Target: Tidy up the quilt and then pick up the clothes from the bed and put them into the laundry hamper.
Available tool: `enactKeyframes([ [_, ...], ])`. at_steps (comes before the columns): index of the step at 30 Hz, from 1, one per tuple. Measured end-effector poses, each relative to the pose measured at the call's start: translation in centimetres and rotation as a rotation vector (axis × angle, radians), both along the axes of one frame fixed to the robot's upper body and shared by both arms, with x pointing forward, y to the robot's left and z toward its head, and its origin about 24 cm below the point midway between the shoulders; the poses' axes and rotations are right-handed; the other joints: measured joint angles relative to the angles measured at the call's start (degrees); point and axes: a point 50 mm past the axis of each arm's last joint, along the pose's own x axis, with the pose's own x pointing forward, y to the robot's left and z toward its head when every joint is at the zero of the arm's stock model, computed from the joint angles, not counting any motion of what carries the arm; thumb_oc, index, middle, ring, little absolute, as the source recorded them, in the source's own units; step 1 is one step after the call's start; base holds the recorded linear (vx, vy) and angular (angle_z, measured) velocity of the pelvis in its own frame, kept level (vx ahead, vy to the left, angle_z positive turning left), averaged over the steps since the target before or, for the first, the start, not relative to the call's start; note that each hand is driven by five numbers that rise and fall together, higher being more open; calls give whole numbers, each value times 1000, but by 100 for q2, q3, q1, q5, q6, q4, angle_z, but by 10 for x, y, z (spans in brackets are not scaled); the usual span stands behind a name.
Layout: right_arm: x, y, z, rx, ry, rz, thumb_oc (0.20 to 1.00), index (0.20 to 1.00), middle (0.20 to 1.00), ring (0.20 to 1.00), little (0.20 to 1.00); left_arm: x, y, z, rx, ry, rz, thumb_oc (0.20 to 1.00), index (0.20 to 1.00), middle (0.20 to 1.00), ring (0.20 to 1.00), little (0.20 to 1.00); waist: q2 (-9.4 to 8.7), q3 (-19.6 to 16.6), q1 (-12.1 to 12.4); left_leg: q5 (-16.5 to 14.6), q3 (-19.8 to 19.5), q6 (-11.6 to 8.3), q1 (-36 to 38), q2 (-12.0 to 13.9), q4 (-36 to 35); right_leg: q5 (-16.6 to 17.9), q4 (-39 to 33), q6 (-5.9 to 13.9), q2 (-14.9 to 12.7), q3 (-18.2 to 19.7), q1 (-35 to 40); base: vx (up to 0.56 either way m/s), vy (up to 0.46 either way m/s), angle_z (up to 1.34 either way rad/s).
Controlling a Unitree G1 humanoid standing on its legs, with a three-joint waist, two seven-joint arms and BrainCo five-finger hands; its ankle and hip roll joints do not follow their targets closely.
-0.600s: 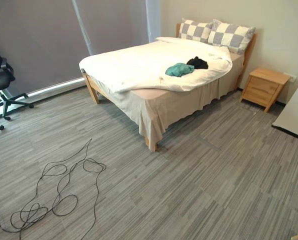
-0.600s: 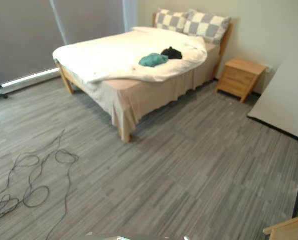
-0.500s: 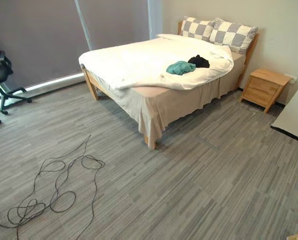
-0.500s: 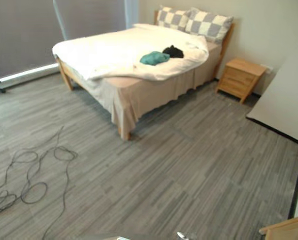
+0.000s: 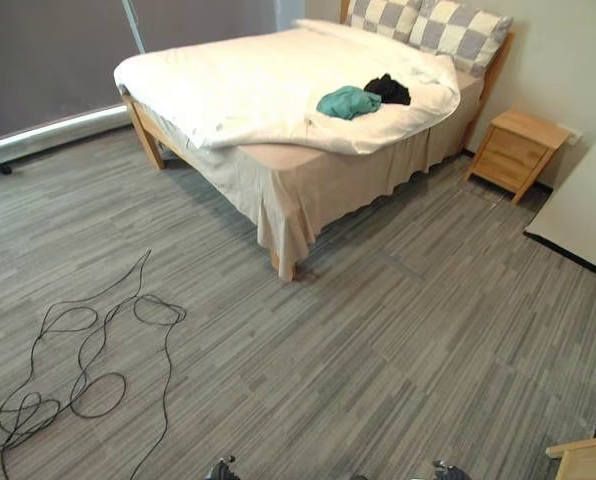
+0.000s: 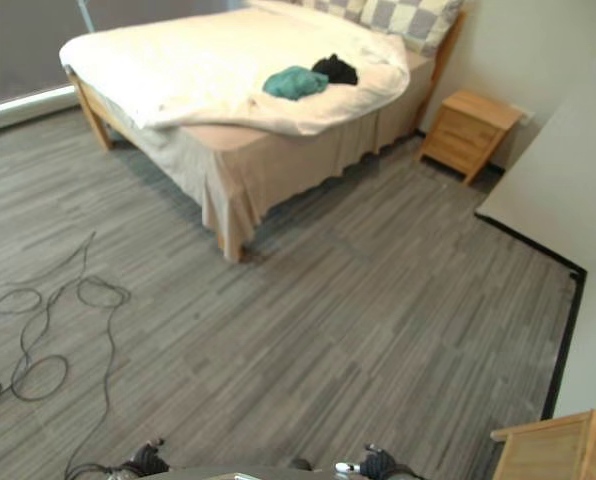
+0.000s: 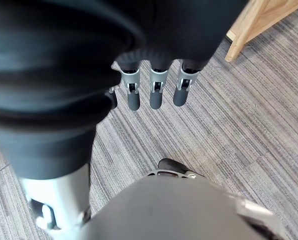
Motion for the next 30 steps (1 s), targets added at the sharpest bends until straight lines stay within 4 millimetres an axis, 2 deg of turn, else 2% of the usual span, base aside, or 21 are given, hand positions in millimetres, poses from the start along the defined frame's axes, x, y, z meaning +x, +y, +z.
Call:
enactKeyframes([
  [2,10,-4,3,-10,-25,1,1000,1000,1000,1000,1000,10,-4,2,-5,-21,-15,1000,1000,1000,1000,1000,106,176,2,-62,69,52,-22,58,-33,-46,418,106,3,60,-266,-14,91,-25],
  [3,25,-9,8,-18,-63,-6,1000,1000,1000,1000,1000,18,-7,3,-5,-40,-42,1000,1000,1000,1000,1000,270,331,-32,-70,142,124,-77,158,-32,-140,1323,276,-13,71,-787,60,114,-28],
  [4,30,-10,9,-18,-82,-10,1000,1000,1000,1000,1000,23,-8,4,-3,-48,-48,1000,1000,1000,1000,1000,278,406,-110,-72,137,133,-88,154,-32,-172,1892,335,-67,75,-1074,130,94,-6],
  [5,37,-11,12,-19,-101,-9,1000,1000,1000,1000,1000,28,-9,5,-2,-61,-56,1000,1000,1000,1000,1000,351,504,-182,-124,100,214,-83,164,-34,-397,2782,670,-224,27,-1552,387,29,14],
  [7,38,-11,12,-16,-100,-17,1000,1000,1000,1000,1000,32,-11,6,-1,-71,-71,1000,1000,1000,1000,1000,258,532,-243,-262,94,177,21,67,-36,-514,3548,778,-510,11,-1981,298,-13,12],
  [10,34,-12,11,-15,-96,-33,1000,1000,1000,1000,1000,26,-14,4,2,-60,-81,1000,1000,1000,1000,1000,200,540,-332,-372,100,117,115,-9,-34,-508,2636,785,-852,-102,-2076,462,-167,4],
  [13,34,-15,12,-6,-104,-71,1000,1000,1000,1000,1000,27,-10,5,20,-62,-84,1000,1000,1000,1000,1000,191,540,-418,-474,54,-28,100,-43,-32,-396,835,948,-1051,-100,-2097,549,-217,7],
  [14,33,-15,11,-5,-99,-79,1000,1000,1000,1000,1000,25,-9,4,24,-52,-85,1000,1000,1000,1000,1000,202,544,-594,-538,-51,-125,115,-36,-33,-331,57,1026,-1174,-73,-2072,611,-227,35],
  [16,26,-16,9,-4,-72,-81,1000,1000,1000,1000,1000,16,-8,2,36,-14,-115,1000,1000,1000,1000,1000,173,493,-710,-693,-128,-304,368,73,-35,-280,-80,960,-1263,-85,-2060,597,-272,31],
  [18,13,-25,7,-24,-31,-93,1000,1000,1000,1000,1000,1,-16,-3,12,20,-105,1000,1000,1000,1000,1000,457,414,-770,-955,-209,-505,749,541,-1,160,387,784,-980,-92,-1878,454,-308,35],
  [19,3,-30,5,-43,5,-96,1000,1000,1000,1000,1000,-6,-25,-6,-18,36,-102,1000,1000,1000,1000,1000,655,285,-785,-860,-257,-638,784,835,414,334,487,694,-679,-156,-1708,473,-432,46],
  [20,1,-27,4,-41,19,-94,1000,1000,1000,1000,1000,-1,-28,-5,-30,16,-102,1000,1000,1000,1000,1000,583,330,-736,-813,-312,-770,538,941,1114,377,488,633,-645,-180,-1558,647,-565,49],
  [21,-11,-33,2,-53,61,-116,1000,1000,1000,1000,1000,7,-24,-3,-16,-7,-119,1000,1000,1000,1000,1000,459,293,-644,-625,-277,-775,-189,1178,2650,361,215,540,-586,-329,-1301,518,-418,-3],
  [22,-5,-39,5,-75,49,-99,1000,1000,1000,1000,1000,12,-19,-1,-18,-45,-76,1000,1000,1000,1000,1000,446,200,-378,134,-685,-707,-756,1325,3841,262,59,387,-431,-371,-1059,552,-348,-46],
  [23,-4,-41,6,-88,49,-69,1000,1000,1000,1000,1000,24,-14,5,-23,-105,-30,1000,1000,1000,1000,1000,295,261,-268,879,-1260,-847,-1290,1284,4908,565,4,-57,-409,-318,-865,569,-252,-77],
  [24,8,-43,9,-108,26,-42,1000,1000,1000,1000,1000,26,-12,5,-20,-114,-9,1000,1000,1000,1000,1000,307,294,-165,772,-1423,-894,-1549,1249,5314,530,-126,-278,-318,-277,-611,566,-147,-80],
  [26,20,-45,12,-141,5,24,1000,1000,1000,1000,1000,37,-10,9,-25,-148,27,1000,1000,1000,1000,1000,160,286,-55,350,-1341,-802,-2035,908,5407,230,-216,-339,-380,-135,-283,492,-40,-54],
  [27,20,-47,13,-151,11,37,1000,1000,1000,1000,1000,45,-10,12,-24,-172,23,1000,1000,1000,1000,1000,52,290,28,322,-1031,-755,-2284,775,5094,297,-174,-319,-428,-163,-158,696,35,-39],
  [28,27,-44,14,-149,-9,55,1000,1000,1000,1000,1000,44,-6,12,-16,-171,27,1000,1000,1000,1000,1000,67,273,81,291,-937,-799,-2495,696,4945,-46,-199,-395,-401,-137,3,915,59,-33],
  [29,26,-44,14,-150,-8,69,1000,1000,1000,1000,1000,45,-4,13,-14,-170,30,1000,1000,1000,1000,1000,29,290,58,225,-805,-788,-2550,612,4519,-89,-202,-336,-443,-189,87,725,79,0],
  [30,21,-42,12,-152,11,86,1000,1000,1000,1000,1000,44,-6,12,-26,-173,54,1000,1000,1000,1000,1000,32,284,119,224,-271,-649,-2414,544,2641,-389,-233,-205,-413,-231,342,699,61,2],
])
